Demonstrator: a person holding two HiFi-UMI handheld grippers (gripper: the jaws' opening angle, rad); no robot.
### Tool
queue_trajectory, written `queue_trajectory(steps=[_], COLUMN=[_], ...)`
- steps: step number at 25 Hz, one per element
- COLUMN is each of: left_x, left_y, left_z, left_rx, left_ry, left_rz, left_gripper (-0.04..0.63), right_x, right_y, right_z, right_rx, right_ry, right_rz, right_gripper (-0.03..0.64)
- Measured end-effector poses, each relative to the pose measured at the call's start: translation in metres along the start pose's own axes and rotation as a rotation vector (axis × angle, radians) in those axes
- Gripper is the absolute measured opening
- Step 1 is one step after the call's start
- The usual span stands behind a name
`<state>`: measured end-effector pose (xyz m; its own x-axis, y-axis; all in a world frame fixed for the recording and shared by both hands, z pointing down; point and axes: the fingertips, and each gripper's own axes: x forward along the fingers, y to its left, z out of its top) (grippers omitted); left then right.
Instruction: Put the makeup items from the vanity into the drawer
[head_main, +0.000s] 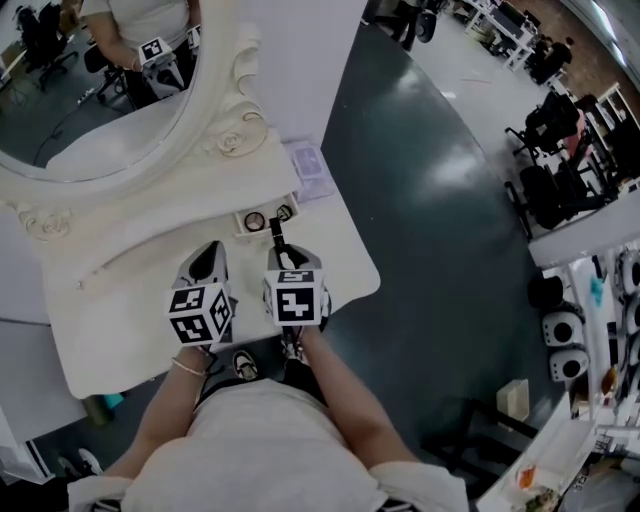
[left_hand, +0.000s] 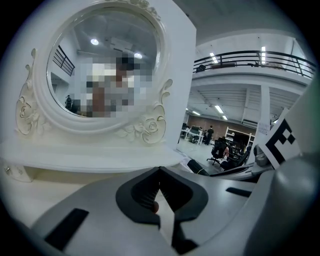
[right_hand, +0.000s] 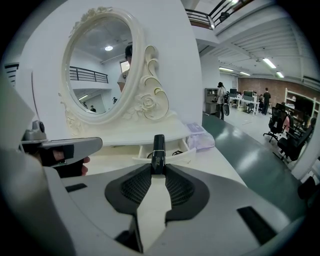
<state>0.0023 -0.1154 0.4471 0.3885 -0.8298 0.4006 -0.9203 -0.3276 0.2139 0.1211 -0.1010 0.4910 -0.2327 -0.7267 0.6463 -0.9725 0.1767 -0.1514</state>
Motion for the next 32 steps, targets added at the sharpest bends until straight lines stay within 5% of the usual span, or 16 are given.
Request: queue_trajectory(steps=[32], left_x=[0.05], left_y=[0.039], left_z=[-0.014], left_rx=[-0.1], left_ry=[0.065], left_rz=[0.024], left_gripper=[0.003], right_x=[0.057], right_y=[-0.011], right_z=[0.006], right_rx=[0.0], right_ry=[0.201], right_rz=[-0.048], right_gripper=[0.097])
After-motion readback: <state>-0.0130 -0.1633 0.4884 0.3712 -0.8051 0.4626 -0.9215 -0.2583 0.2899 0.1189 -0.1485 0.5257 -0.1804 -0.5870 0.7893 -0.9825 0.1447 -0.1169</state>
